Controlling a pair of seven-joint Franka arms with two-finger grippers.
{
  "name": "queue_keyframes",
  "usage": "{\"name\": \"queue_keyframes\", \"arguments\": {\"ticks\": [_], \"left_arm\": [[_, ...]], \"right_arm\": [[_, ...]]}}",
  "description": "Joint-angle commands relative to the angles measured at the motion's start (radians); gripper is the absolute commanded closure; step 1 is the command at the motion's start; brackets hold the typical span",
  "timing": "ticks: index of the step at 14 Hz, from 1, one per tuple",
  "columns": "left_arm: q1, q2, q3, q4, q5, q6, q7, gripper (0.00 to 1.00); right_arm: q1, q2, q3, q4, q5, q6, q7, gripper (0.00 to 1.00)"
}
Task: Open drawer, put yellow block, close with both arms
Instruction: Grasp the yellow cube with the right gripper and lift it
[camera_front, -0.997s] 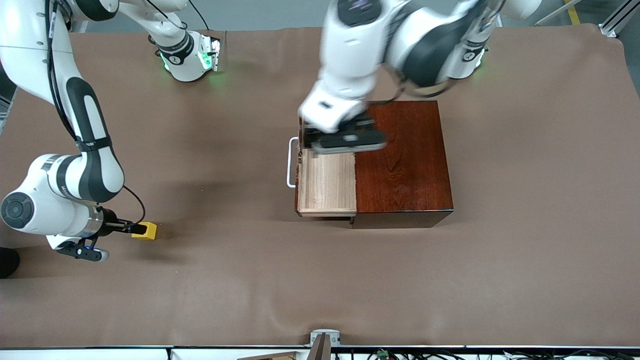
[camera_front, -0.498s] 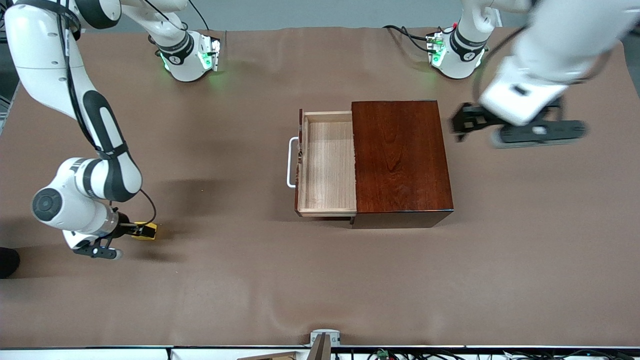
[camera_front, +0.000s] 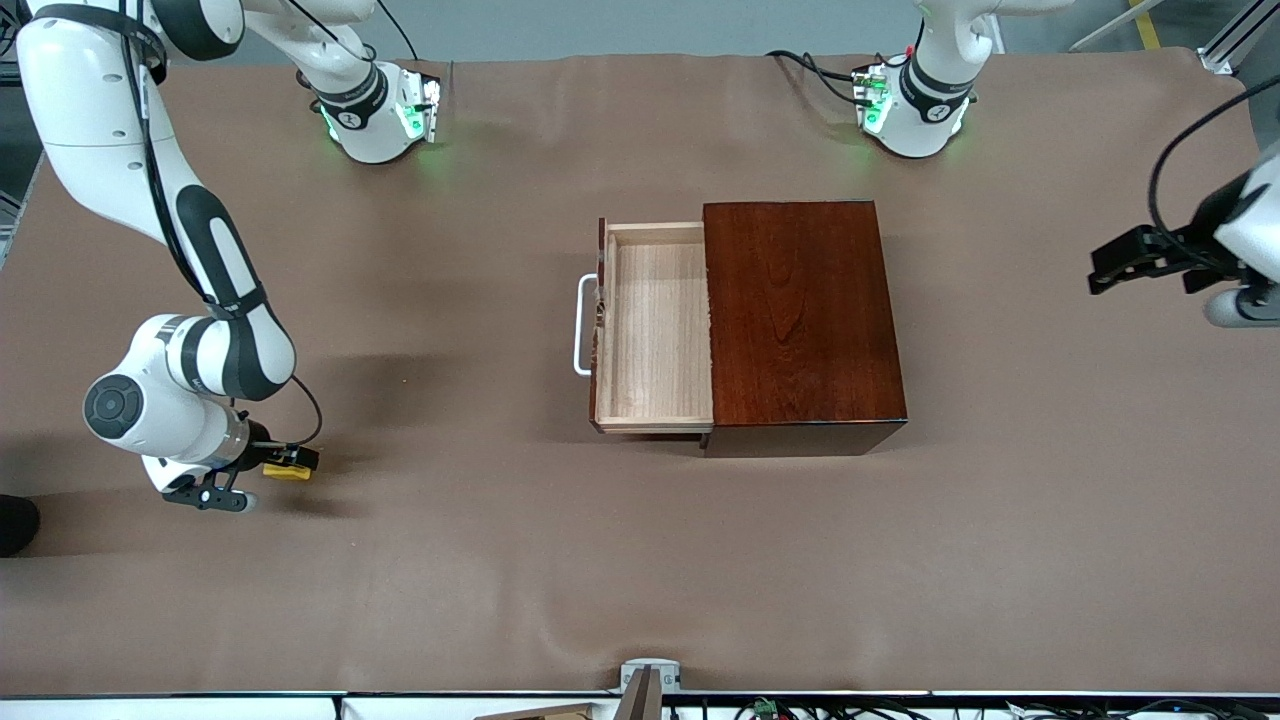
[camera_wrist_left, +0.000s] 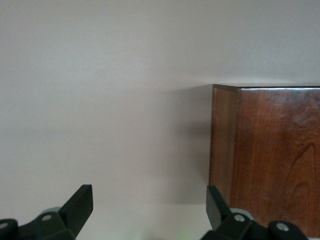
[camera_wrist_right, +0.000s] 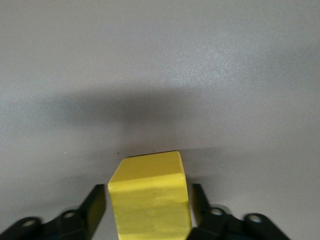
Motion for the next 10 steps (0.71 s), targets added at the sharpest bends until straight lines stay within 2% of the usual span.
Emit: {"name": "queue_keyframes", "arguments": {"ticks": [1, 2, 6, 10], "left_arm": [[0.001, -0.035, -0.013, -0.043, -0.012, 0.012, 0.005, 0.00], [0.001, -0.043, -0.015, -0.052, -0.010, 0.022, 0.005, 0.00], [0.001, -0.090, -0.023, -0.127, -0.012, 0.071, 0.044, 0.00], [0.003, -0.092, -0.021, -0.127, -0.013, 0.073, 0.072, 0.00]], "right_arm": [[-0.005, -0.012, 0.002, -0.004, -0.006, -0.002, -0.047, 0.93], [-0.011, -0.013, 0.002, -0.001, -0.006, -0.004, -0.115, 0.98], [-0.038, -0.026, 0.001, 0.021, -0.006, -0.004, -0.321, 0.99], [-0.030, -0.079, 0.002, 0.036, -0.006, -0.032, -0.463, 0.98]]}}
